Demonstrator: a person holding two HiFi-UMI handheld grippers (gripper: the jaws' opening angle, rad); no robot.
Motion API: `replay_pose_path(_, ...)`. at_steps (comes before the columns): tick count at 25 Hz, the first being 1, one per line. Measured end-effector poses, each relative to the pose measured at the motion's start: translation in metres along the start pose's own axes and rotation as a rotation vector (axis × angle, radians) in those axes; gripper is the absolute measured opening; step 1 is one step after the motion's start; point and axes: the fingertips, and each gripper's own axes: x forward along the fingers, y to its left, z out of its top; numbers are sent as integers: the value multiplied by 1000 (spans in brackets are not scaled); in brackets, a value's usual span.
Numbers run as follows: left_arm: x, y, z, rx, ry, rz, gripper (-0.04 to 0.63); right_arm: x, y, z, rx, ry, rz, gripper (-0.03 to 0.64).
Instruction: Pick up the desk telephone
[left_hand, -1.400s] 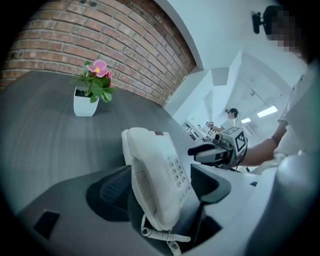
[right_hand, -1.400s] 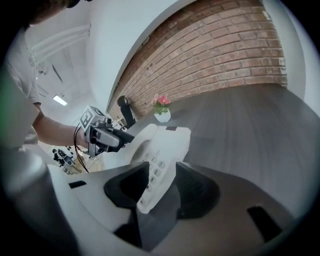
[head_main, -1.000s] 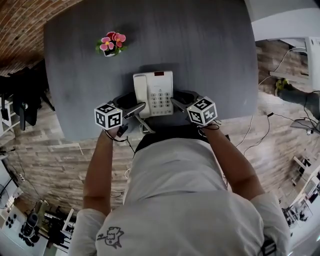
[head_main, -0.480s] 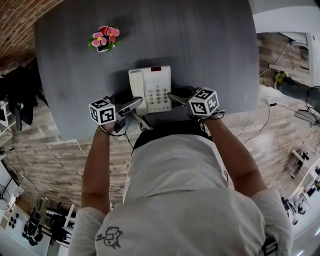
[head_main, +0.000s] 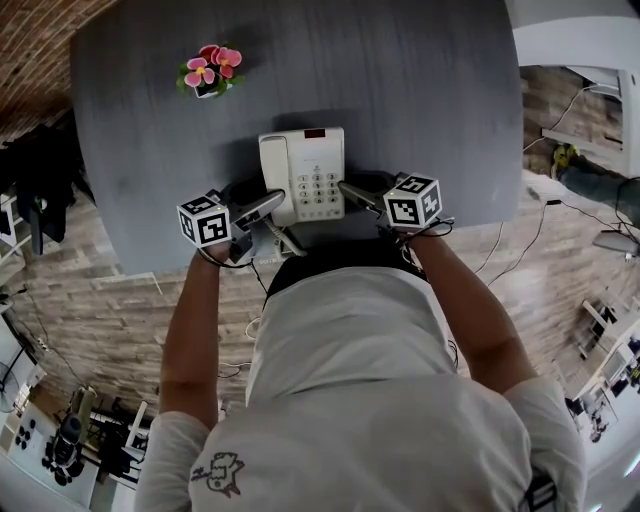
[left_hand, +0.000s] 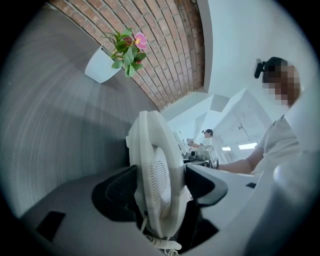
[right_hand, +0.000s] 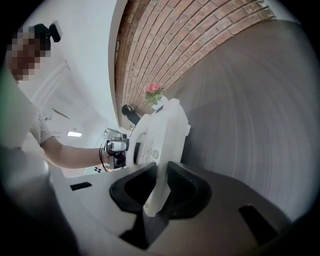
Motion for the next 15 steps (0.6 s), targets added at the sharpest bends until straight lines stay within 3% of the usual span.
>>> replay_pose_path(15, -4, -20, 7, 13, -19, 40, 305, -15, 13, 11, 22, -55, -25, 66)
